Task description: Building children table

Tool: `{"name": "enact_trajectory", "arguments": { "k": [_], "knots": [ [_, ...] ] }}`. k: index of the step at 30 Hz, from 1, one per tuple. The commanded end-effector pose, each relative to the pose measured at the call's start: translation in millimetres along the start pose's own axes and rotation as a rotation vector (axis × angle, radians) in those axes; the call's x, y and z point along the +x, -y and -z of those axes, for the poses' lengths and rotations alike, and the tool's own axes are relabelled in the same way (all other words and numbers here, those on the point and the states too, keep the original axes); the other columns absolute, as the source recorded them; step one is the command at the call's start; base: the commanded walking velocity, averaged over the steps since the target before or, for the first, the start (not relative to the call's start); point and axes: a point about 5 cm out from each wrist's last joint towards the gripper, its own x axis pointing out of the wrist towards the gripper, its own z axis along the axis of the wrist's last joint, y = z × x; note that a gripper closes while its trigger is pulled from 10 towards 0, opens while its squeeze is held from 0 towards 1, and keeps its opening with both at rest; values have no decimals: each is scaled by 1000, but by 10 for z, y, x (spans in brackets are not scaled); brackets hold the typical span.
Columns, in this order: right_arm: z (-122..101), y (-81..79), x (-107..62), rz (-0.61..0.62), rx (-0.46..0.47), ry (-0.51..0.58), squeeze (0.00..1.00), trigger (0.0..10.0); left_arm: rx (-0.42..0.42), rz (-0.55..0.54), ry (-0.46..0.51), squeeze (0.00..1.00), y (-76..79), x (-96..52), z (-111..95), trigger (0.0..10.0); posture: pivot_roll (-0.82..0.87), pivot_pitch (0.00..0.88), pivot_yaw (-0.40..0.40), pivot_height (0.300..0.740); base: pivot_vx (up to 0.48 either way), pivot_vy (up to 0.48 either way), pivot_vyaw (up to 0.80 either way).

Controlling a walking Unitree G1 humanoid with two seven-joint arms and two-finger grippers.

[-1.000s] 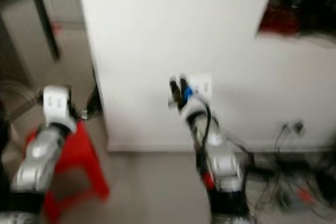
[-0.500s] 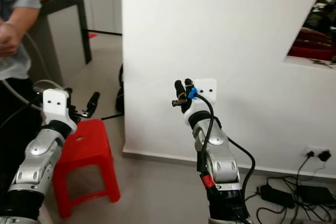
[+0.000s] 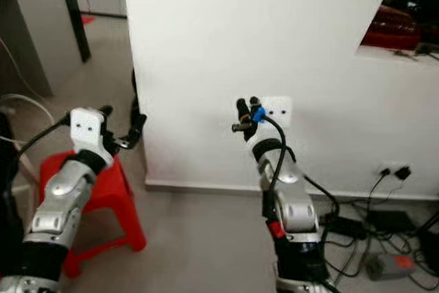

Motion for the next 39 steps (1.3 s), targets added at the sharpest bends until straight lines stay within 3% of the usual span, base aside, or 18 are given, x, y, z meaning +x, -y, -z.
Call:
{"name": "enact_trajectory", "arguments": {
  "k": [1,10,39],
  "knots": [
    [-2,-1,-6,1,-2,3,0,10000,1,0,-1,0,-17,-17,5,10000,95,0,-85,740,0,0,0],
    [2,-1,-8,1,-3,3,0,10000,-2,15,1,0,9,-18,6,10000,93,0,-84,740,0,-288,0],
    [17,10,-8,4,-7,0,0,10000,-12,50,21,0,57,-3,-18,10000,91,0,-83,740,0,-10,0]
  ]
}}
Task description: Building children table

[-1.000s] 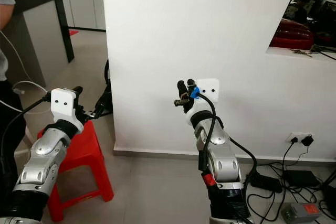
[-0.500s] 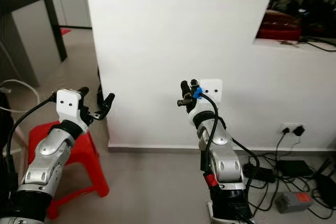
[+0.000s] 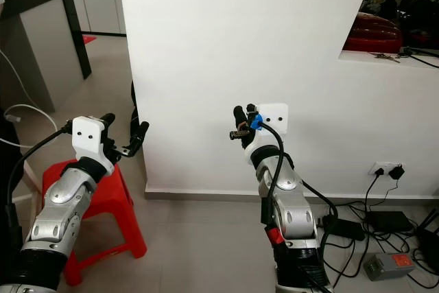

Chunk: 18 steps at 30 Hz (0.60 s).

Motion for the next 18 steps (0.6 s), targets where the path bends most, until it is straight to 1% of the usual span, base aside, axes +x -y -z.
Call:
{"name": "enact_trajectory", "arguments": {
  "k": [1,18],
  "knots": [
    [9,2,0,2,-6,1,0,10000,1,17,9,0,16,0,-10,10000,91,0,-83,740,0,-420,0],
    [5,8,1,-1,-9,4,0,10000,-1,22,14,0,40,5,-6,10000,90,0,-85,740,0,-465,0]
  ]
}}
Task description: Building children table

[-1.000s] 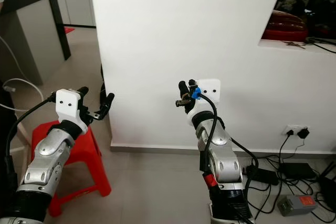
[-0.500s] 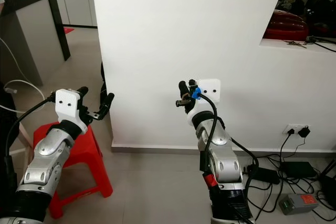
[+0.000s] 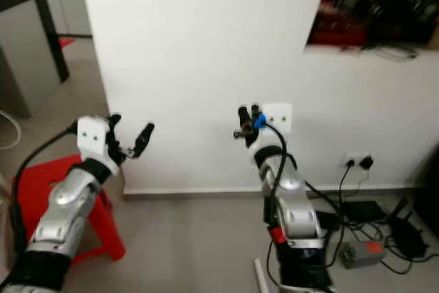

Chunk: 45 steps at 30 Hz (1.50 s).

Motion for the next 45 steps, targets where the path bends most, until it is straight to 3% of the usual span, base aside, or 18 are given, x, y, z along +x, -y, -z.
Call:
{"name": "enact_trajectory", "arguments": {
  "k": [1,26,45],
  "knots": [
    [-19,-26,3,-13,-9,7,0,10000,0,-8,1,0,-21,-10,2,10000,90,0,-85,740,0,-431,0],
    [-23,-14,8,-14,-20,9,0,10000,-10,-19,21,0,-43,16,-21,10000,87,0,-82,740,0,0,0],
    [-18,-6,20,-16,-42,-1,0,10000,-14,-10,27,0,-31,23,-33,10000,89,0,-84,740,0,0,363]
  ]
}}
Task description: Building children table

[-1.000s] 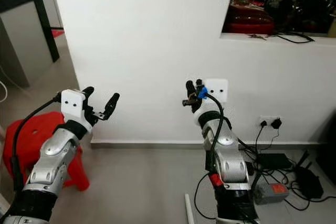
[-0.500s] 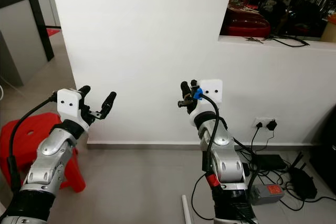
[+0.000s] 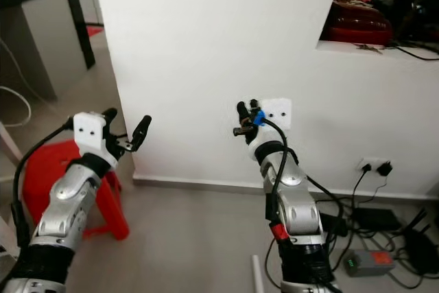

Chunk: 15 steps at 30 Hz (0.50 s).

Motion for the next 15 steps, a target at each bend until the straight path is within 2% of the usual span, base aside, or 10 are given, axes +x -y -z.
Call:
{"name": "enact_trajectory", "arguments": {
  "k": [1,5,9,13,15],
  "knots": [
    [27,5,-2,0,-17,-14,0,10000,-7,6,4,0,7,11,-6,10000,89,0,-84,740,0,0,800],
    [23,9,-3,8,5,-7,0,10000,-7,7,5,0,10,12,-8,10000,90,0,-84,740,0,0,622],
    [25,19,0,11,6,-11,0,10000,-7,8,6,0,11,14,-10,10000,89,0,-84,740,251,0,0],
    [30,12,0,6,-6,-13,0,10000,-6,10,9,0,15,18,-13,10000,90,0,-86,740,308,0,725],
    [30,16,-1,9,0,-13,0,10000,-7,11,10,0,17,18,-13,10000,90,0,-86,740,315,0,0]
  ]
}}
